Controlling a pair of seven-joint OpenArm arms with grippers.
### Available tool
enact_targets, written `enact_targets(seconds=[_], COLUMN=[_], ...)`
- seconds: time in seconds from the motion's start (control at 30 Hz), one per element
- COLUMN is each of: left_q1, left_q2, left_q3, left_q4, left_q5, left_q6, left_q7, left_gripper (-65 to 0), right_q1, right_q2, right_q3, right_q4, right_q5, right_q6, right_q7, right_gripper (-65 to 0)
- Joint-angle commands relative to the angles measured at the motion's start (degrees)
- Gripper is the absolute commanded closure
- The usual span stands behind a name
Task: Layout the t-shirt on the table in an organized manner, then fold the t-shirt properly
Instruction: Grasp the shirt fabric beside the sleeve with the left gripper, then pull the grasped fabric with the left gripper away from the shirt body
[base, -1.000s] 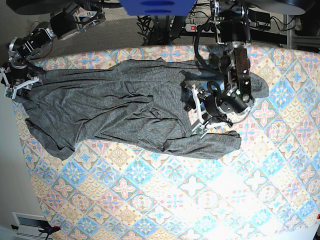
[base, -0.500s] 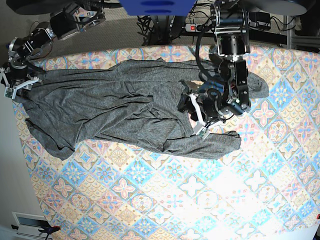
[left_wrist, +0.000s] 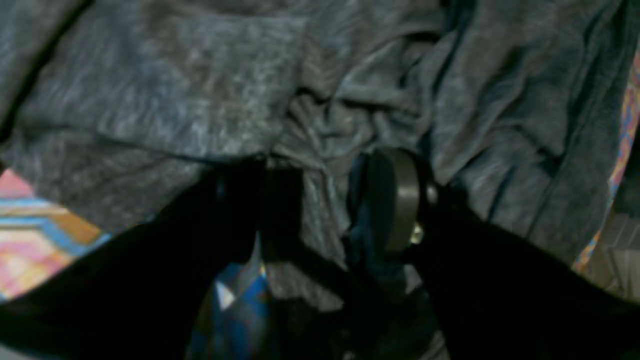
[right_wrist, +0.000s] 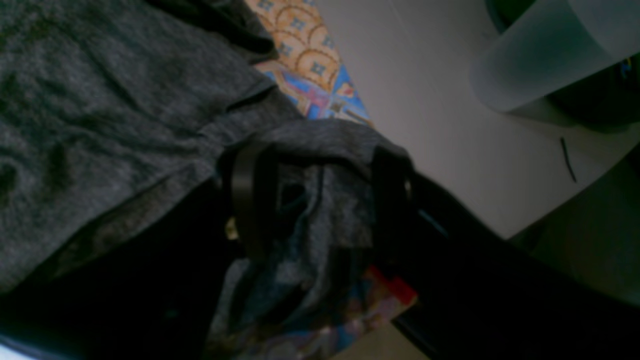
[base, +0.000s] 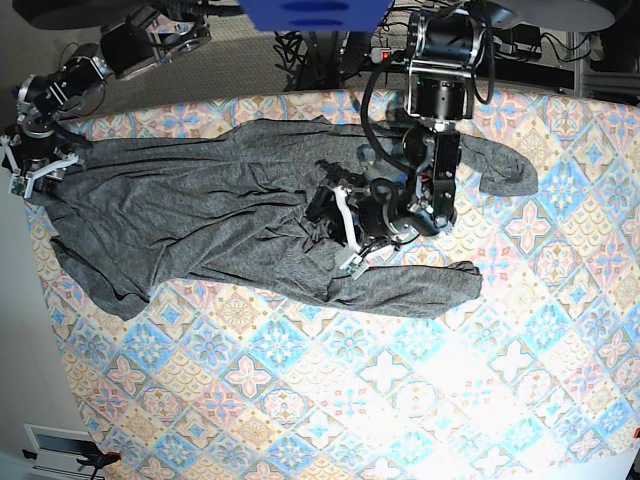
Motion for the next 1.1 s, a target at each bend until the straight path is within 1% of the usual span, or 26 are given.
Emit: enact_targets(seconds=[0.0,0.17,0.2,0.27,0.33,0.43,0.5,0.53,0.67,0.83,0.9,0.97,1.0,1.07], left_q1=[0.18,0.09,0.01,0.01,0.18,0.27,0.18,0.09,0.09,-0.08,-0.08,-0.17,-0.17,-0.17], left_q2=[-0.14,-2.6,-3.22,-4.62,-5.76,-6.64,-8.58,-9.63,-13.68,-17.46,-18.34,-18.69,-19.48,-21.24], left_q3=[0.3,0.12,0.12,0.12,-1.81,-9.46,-14.82,-15.88,-16.4,-16.58,-18.43,-22.21,-24.23,-24.84], left_q4=[-0.36,-0.36,-0.36,-0.18,-0.01,-0.01,-0.01,-0.01,-0.09,-0.09,-0.09,-0.27,-0.36,-0.36], left_q5=[1.61,1.17,1.17,0.91,0.91,1.35,1.26,1.09,1.0,0.91,1.0,1.52,1.61,1.61], left_q6=[0.07,0.07,0.07,0.07,0.07,0.07,0.07,0.07,0.07,0.07,0.07,0.07,0.07,0.07], left_q7=[2.73,2.38,2.38,2.38,2.38,2.46,2.64,2.64,2.55,2.29,1.94,0.79,0.35,0.44], left_gripper=[-25.1,-2.9,-2.4,-4.0,-3.6,-3.5,-3.4,-3.4,-3.4,-3.4,-3.4,-3.4,-3.4,-3.6], right_q1=[0.54,0.54,0.54,0.54,0.54,0.54,0.54,0.54,0.54,0.54,0.63,0.63,0.63,0.63], right_q2=[1.06,1.06,1.06,1.06,1.06,1.06,1.06,1.06,1.06,0.97,0.09,-0.53,-0.53,-0.61], right_q3=[-0.04,-0.04,-0.04,-0.04,-0.04,-0.04,-0.04,-0.04,-0.04,-0.04,-0.04,-0.04,-0.04,-0.04], right_q4=[1.27,1.27,1.27,1.27,1.27,1.27,1.27,1.27,1.36,4.7,5.67,6.98,7.78,9.01], right_q5=[0.95,0.95,0.95,0.95,0.95,0.95,0.95,0.95,0.95,0.95,1.04,1.04,1.13,1.21], right_q6=[-0.32,-0.32,-0.32,-0.32,-0.32,-0.32,-0.32,-0.32,-0.32,-0.32,-0.32,-0.32,-0.32,-0.32], right_q7=[1.58,1.58,1.58,1.58,1.58,1.58,1.58,1.58,1.58,1.58,1.58,1.58,1.58,1.58], right_gripper=[-28.9,-28.9,-28.9,-28.9,-28.9,-28.9,-28.9,-28.9,-28.9,-28.9,-28.9,-28.9,-28.9,-28.9])
